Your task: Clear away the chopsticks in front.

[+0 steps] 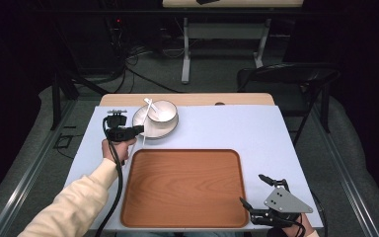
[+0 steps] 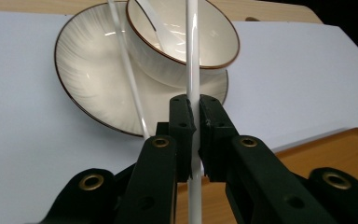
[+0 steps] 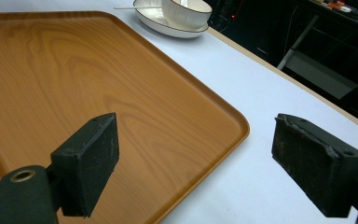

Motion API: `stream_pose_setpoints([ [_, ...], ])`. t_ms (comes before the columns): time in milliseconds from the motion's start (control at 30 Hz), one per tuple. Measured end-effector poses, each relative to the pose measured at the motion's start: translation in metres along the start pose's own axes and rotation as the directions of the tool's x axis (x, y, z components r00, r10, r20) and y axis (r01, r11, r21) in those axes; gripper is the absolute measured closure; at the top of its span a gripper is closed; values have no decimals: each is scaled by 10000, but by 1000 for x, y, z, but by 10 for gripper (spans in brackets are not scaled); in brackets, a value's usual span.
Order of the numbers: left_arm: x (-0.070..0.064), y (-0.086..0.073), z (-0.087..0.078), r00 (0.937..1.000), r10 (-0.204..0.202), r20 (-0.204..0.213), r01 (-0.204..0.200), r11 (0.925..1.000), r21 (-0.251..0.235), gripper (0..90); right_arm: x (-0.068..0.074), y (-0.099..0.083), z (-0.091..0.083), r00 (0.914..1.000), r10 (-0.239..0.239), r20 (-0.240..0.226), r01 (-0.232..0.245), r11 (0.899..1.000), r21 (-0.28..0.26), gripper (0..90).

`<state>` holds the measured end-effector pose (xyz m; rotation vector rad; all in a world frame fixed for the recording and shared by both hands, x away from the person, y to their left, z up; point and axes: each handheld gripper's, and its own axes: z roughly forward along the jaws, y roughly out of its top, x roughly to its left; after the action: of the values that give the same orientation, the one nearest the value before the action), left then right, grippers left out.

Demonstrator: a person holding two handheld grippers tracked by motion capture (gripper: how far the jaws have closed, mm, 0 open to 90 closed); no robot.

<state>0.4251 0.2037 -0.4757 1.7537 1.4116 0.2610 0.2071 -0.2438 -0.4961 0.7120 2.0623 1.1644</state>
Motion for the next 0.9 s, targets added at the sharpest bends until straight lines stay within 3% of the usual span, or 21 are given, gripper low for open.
stream_pose_setpoints([
  [267,-17,-29,-13,9991,45,417,-36,9998,-199,848,0,0,0,10000,-14,-13,14,10000,0,142],
  [300,-20,-38,-16,9981,-50,610,63,9998,-211,848,0,0,0,10000,-1,-3,1,10000,2,142],
  [433,-23,-54,-20,9978,-81,663,95,9997,-207,848,0,0,0,10000,-3,-9,3,10000,15,142],
  [567,-24,-64,-22,9984,-56,560,68,9997,-225,848,0,0,0,10000,-9,-5,9,10000,6,142],
  [733,-22,-83,-24,9984,-348,447,354,9993,-127,847,0,0,0,10000,-2,-14,2,10000,2,142],
  [900,-20,-100,-23,9986,-528,44,527,9985,127,847,0,0,1,10000,0,-28,0,10000,2,142],
])
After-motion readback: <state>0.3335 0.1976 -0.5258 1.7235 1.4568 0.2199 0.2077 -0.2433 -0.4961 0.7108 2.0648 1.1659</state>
